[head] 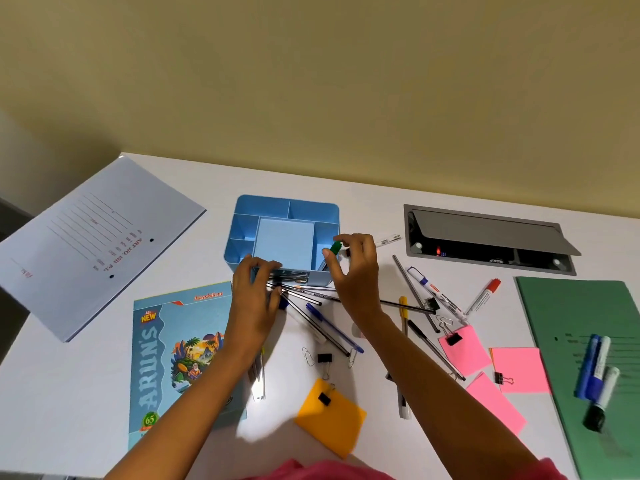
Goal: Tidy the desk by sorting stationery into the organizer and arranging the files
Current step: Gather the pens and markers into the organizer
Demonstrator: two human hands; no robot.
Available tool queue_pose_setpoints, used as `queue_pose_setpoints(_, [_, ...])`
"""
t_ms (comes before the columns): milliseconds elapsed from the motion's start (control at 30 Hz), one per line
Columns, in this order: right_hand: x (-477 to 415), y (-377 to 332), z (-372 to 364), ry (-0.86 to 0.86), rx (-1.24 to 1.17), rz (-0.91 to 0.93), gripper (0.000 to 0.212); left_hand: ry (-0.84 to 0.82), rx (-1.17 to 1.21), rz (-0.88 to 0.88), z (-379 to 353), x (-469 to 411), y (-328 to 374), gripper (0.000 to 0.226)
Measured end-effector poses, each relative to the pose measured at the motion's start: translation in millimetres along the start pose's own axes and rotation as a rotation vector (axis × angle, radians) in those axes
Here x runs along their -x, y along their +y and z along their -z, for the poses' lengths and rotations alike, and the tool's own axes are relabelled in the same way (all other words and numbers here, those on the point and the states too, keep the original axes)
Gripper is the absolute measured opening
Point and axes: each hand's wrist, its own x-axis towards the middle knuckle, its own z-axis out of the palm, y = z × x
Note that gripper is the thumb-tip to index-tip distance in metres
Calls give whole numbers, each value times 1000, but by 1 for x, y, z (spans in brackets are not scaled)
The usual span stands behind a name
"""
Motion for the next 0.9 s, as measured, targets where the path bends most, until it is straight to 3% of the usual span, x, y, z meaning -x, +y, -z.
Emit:
queue_pose_setpoints(233, [28, 24, 40, 193, 38, -167, 18, -7, 18, -30, 3, 7, -3, 37])
queue_pose_setpoints(433, [46, 79, 86, 312, 239, -441, 17, -6, 20, -56, 3, 12, -4, 37])
queue_pose_setpoints(500, [48, 100, 102, 329, 336, -451, 20, -1, 16, -65, 2, 12, -4, 38])
queue_pose_setpoints(633, [46, 138, 121, 70, 524, -538, 24, 2, -2, -71, 2, 13, -4, 40])
queue_pose_setpoints(700, [46, 148, 125, -78, 604, -471, 22, 2, -9, -69, 1, 13, -5, 41])
queue_pose_setpoints(900, [34, 146, 129, -213, 575, -441, 16, -2, -10, -64, 0, 14, -4, 43])
